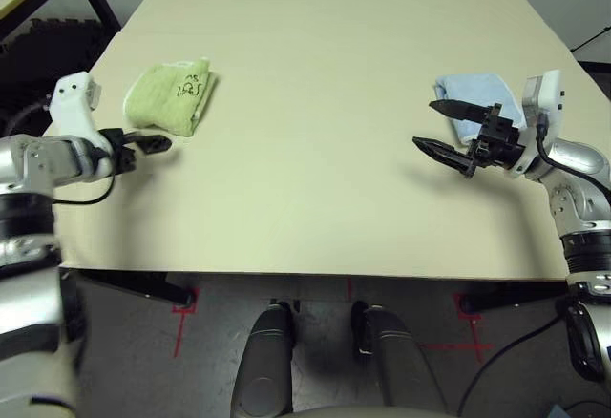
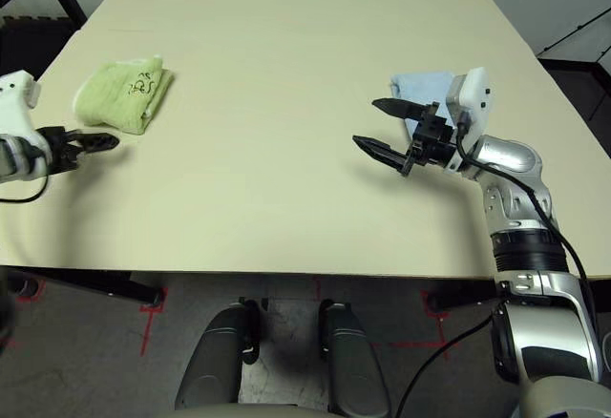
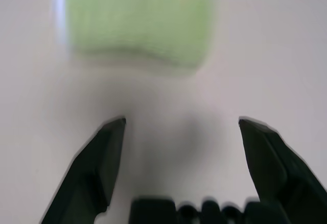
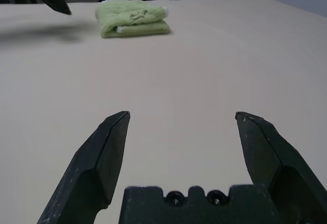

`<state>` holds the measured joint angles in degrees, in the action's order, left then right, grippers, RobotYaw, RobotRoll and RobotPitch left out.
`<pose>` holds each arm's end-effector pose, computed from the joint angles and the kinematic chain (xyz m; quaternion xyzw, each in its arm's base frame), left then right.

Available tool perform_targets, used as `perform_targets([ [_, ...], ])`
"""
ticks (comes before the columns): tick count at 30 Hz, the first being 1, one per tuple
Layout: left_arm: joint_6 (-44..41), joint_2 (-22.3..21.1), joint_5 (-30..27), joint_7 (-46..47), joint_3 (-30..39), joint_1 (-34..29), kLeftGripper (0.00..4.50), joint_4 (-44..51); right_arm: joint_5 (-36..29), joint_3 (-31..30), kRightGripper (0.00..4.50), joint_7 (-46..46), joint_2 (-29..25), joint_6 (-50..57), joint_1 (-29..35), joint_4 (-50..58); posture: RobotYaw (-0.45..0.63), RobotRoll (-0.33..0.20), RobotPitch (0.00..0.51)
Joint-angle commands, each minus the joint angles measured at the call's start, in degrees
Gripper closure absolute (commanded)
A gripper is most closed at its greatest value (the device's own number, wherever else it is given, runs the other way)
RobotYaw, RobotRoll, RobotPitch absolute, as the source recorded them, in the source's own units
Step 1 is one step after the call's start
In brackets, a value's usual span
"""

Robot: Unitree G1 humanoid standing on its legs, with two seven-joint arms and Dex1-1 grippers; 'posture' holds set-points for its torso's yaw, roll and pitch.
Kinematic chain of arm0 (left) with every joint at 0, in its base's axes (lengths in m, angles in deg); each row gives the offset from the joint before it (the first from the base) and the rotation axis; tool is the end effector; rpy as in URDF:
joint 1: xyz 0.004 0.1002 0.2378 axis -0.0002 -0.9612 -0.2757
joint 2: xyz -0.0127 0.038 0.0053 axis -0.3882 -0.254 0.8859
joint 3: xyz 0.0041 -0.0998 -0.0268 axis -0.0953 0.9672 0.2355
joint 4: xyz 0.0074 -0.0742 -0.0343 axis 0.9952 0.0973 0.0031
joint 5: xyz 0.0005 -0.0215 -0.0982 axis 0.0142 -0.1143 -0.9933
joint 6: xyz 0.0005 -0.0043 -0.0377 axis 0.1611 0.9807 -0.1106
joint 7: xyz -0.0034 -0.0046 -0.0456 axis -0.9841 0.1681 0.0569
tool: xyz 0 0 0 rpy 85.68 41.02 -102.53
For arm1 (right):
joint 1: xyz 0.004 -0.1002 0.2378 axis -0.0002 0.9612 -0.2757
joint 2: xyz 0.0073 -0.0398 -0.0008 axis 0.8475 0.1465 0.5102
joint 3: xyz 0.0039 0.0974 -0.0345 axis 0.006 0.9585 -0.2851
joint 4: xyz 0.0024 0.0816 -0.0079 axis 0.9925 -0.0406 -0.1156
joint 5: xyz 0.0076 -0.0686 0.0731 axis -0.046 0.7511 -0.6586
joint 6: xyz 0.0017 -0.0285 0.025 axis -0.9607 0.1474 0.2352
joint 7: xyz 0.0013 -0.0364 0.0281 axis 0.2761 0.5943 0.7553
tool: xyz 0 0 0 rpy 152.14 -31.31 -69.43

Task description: Fold the towel and set it aside.

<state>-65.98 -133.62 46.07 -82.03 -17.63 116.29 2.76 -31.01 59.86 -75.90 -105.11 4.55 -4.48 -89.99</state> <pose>0.2784 0.3113 0.2663 0.0031 0.1882 -0.1830 0.9649 0.3028 -0.2700 0.1743 -0.0955 -0.1085 0.4071 0.9019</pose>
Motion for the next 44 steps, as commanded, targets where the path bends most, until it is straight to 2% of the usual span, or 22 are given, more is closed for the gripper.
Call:
perform_targets([
  [1, 10.0, 5.3, 0.4, -1.2, 1.5, 2.8, 0.04, 2.0, 3.5, 3.4, 0.00, 14.8, 1.7, -0.2, -2.5, -4.7, 0.10, 0.000, 0.152],
  [3, 25.5, 11.5, 5.7, 4.2, 2.0, 3.4, 0.04, -2.7, 5.1, 6.4, 0.00, 27.1, 3.9, -2.9, -5.1, -8.8, 0.09, 0.000, 0.147],
  [5, 38.6, 16.9, 10.4, 10.4, 2.4, 4.0, 0.04, -9.6, 6.2, 8.5, 0.00, 35.3, 5.7, -5.8, -6.6, -11.8, 0.08, 0.000, 0.144],
  [8, 55.4, 23.0, 14.8, 16.1, 3.2, 5.1, 0.04, -21.5, 7.8, 9.4, 0.00, 40.9, 7.6, -11.8, -7.1, -15.7, 0.06, 0.000, 0.145],
  [13, 73.3, 27.2, 18.9, 19.8, 3.5, 7.2, 0.04, -36.1, 9.7, 8.6, 0.00, 43.0, 9.4, -19.0, -7.3, -21.9, 0.04, 0.000, 0.150],
  [17, 80.9, 28.2, 20.2, 20.6, 3.9, 8.2, 0.04, -42.9, 11.3, 6.9, 0.00, 41.4, 10.3, -22.7, -8.3, -26.7, 0.04, 0.000, 0.153],
  [22, 84.3, 27.0, 23.2, 24.1, 3.5, 7.9, 0.04, -47.4, 12.9, 5.6, 0.00, 42.5, 11.0, -24.6, -11.2, -31.6, 0.05, 0.000, 0.157],
  [27, 83.7, 26.5, 24.2, 25.5, 3.9, 7.9, 0.04, -49.0, 12.8, 5.9, 0.00, 44.1, 11.0, -24.2, -13.1, -33.9, 0.07, 0.000, 0.164],
  [37, 80.1, 30.4, 23.3, 29.1, 4.9, 8.3, 0.04, -49.3, 11.9, 6.5, 0.00, 43.4, 9.4, -23.9, -12.1, -33.8, 0.01, 0.000, 0.143],
  [44, 77.9, 30.0, 24.0, 29.7, 5.0, 8.2, 0.04, -50.1, 11.9, 6.4, 0.00, 43.1, 9.4, -24.1, -11.0, -32.7, 0.01, 0.000, 0.142],
])
